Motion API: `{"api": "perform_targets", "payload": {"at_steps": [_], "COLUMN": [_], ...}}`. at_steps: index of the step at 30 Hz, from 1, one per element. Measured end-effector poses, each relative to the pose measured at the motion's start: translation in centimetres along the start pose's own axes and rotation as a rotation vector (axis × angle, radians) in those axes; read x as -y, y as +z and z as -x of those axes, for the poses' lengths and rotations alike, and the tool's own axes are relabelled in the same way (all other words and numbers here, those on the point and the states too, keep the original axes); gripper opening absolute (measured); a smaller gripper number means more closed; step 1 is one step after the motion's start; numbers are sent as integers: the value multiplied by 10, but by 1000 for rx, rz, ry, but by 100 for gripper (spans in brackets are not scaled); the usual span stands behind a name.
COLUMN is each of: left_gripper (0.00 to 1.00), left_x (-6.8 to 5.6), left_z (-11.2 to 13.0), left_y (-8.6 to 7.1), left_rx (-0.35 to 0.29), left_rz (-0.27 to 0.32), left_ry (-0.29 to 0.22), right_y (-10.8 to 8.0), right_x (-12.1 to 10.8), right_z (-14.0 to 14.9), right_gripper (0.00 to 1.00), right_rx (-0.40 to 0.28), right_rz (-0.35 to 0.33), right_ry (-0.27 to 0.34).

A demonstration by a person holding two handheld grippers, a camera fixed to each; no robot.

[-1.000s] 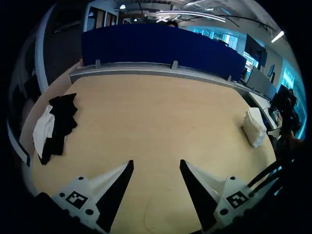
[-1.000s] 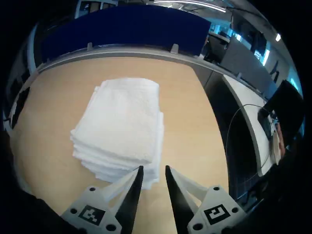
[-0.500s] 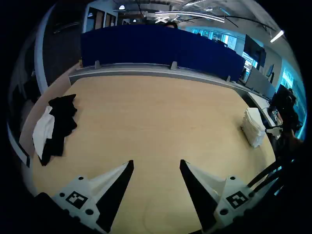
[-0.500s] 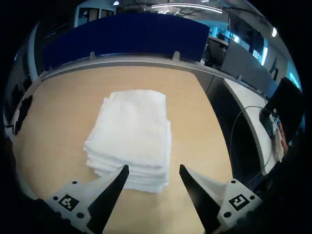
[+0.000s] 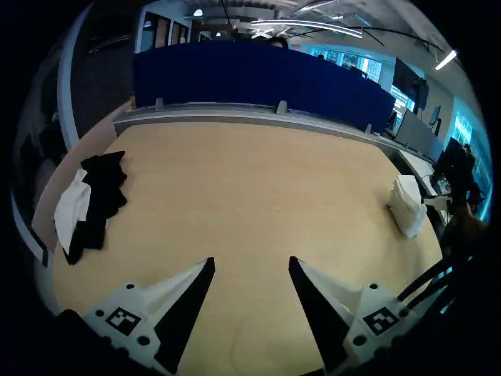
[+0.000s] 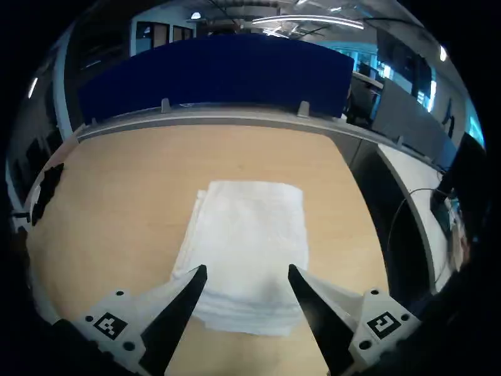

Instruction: Fold towel

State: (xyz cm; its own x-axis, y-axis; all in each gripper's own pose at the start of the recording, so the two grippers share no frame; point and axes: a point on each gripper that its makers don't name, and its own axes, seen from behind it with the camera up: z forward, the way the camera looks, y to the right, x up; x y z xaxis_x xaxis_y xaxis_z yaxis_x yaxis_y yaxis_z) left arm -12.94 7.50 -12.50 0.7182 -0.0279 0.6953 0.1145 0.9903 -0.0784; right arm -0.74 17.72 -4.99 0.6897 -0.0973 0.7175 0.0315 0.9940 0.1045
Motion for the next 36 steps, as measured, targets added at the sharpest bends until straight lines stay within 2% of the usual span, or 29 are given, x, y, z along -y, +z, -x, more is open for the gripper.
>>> {"api": "perform_targets", "payload": {"at_steps": [12, 23, 27, 36], "left_gripper": [87, 87, 87, 87], "left_x": [1, 0, 0, 1], "left_z": [2, 0, -1, -2], "left_y": [1, 1, 2, 1], "left_rx": [4, 4, 1, -2], "left_rz": [-1, -2, -1, -1], "left_ry": [-1, 1, 5, 3], "right_y": [11, 13, 13, 5], "right_x": [4, 7, 7, 6], "right_z": [39, 58, 55, 23], "right_gripper": [100, 100, 100, 100], "right_rx": [73, 94, 87, 28], "right_rz": [-1, -7, -5, -5], "right_ry": [-2, 9, 9, -8]}}
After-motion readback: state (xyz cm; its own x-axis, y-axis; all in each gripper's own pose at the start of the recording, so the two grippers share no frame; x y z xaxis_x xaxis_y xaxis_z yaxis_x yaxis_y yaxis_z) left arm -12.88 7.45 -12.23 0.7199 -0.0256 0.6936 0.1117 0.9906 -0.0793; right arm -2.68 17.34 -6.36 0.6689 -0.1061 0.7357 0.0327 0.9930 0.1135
